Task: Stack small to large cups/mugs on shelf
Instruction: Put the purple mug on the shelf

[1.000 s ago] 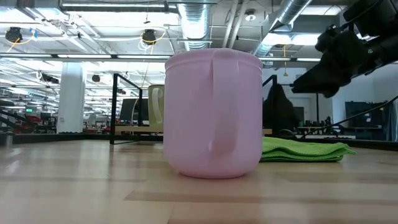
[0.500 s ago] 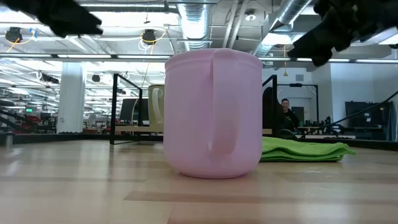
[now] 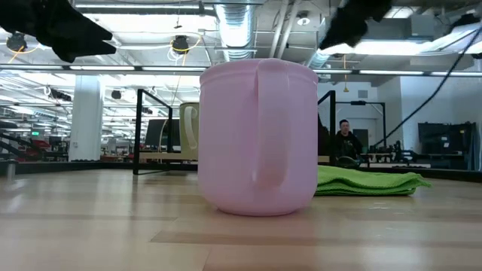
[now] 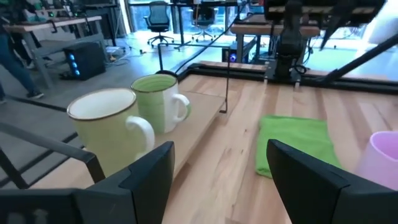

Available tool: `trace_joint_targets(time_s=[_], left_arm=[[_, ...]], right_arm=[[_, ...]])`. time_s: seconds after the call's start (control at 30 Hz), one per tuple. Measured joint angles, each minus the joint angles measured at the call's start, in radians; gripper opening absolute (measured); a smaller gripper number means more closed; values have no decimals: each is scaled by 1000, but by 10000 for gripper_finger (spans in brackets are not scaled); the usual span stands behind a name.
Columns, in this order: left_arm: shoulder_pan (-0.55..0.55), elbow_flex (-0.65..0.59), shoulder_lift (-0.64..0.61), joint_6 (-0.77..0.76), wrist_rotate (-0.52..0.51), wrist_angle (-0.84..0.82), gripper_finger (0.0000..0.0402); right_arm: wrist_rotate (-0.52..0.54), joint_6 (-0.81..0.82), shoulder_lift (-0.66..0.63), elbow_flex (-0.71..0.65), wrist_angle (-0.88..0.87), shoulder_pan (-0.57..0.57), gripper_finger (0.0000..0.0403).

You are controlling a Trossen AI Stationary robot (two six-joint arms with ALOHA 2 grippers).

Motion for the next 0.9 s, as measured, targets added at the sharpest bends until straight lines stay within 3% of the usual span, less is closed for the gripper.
trace_joint_targets(time_s=[0.37,0.9], left_arm=[[0,0,1,-29,0,-66,247],[0,0,2,-114,89,-152,247]], right_arm=[[-3,-1,334,362,-168,91,210],[42,-26,575,515,-159,148,210]])
